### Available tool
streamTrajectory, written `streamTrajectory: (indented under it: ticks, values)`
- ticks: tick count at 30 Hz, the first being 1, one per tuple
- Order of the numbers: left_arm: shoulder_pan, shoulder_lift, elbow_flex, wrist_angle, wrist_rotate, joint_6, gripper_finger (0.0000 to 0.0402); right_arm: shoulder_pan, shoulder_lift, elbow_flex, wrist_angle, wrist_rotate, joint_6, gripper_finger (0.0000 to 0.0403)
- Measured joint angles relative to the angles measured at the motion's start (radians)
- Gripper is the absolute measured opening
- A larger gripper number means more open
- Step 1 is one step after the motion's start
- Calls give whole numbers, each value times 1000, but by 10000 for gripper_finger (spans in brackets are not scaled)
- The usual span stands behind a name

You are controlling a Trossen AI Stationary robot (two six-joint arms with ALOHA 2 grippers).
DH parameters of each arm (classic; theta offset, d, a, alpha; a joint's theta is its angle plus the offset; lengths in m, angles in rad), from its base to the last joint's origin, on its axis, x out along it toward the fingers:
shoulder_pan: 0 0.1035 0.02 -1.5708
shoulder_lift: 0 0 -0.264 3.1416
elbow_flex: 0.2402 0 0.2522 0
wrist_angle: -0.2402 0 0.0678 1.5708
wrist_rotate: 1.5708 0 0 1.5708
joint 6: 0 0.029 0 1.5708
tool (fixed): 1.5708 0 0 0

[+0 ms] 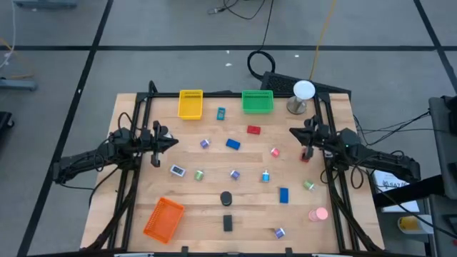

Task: Pick & Place Office items
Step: Put the white hourglass into the yellow bin

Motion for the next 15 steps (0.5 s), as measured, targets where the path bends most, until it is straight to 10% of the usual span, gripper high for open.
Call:
streamTrajectory:
  ticks: [15]
  values:
    - [0, 0, 0, 0, 0, 0, 5, 0, 77, -1, 133, 147, 266, 0]
